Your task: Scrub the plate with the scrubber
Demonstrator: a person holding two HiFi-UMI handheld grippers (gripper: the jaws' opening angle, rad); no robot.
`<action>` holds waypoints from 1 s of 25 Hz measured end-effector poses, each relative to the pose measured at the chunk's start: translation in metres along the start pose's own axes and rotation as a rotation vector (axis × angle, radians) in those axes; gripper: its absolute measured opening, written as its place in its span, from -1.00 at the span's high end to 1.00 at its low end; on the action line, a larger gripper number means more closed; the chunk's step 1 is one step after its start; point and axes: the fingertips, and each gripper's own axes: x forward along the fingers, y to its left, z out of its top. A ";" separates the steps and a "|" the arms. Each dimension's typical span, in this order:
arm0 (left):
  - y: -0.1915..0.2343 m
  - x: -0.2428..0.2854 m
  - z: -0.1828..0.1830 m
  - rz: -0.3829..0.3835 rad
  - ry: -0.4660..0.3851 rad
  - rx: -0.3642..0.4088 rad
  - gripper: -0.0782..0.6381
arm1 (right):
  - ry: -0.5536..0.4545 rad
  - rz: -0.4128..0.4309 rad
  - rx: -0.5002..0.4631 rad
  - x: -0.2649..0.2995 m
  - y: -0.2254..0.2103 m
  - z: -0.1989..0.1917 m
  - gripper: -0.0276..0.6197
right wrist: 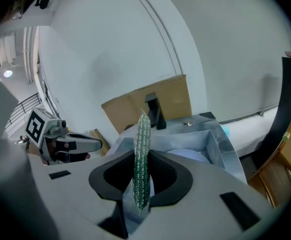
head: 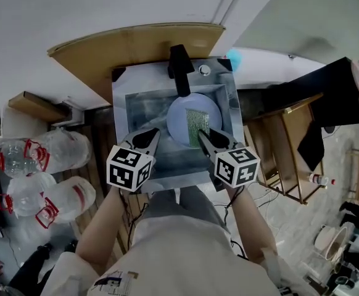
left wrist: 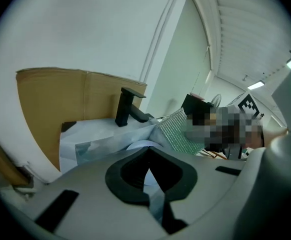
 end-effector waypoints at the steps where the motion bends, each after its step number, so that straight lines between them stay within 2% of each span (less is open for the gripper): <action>1: 0.002 0.008 -0.004 -0.005 0.013 -0.020 0.73 | 0.020 0.005 -0.002 0.008 -0.004 -0.004 0.60; 4: 0.011 0.031 -0.019 -0.009 0.049 -0.073 0.73 | 0.076 0.021 -0.008 0.031 -0.016 -0.018 0.60; 12: 0.036 0.083 -0.055 0.053 0.106 -0.188 0.73 | 0.232 0.079 -0.063 0.085 -0.041 -0.057 0.60; 19: 0.047 0.118 -0.088 0.039 0.173 -0.281 0.71 | 0.338 0.133 -0.108 0.123 -0.051 -0.088 0.60; 22: 0.054 0.130 -0.101 0.049 0.195 -0.311 0.46 | 0.384 0.161 -0.135 0.136 -0.051 -0.100 0.60; 25: 0.059 0.144 -0.115 0.048 0.227 -0.336 0.43 | 0.426 0.182 -0.169 0.148 -0.052 -0.112 0.60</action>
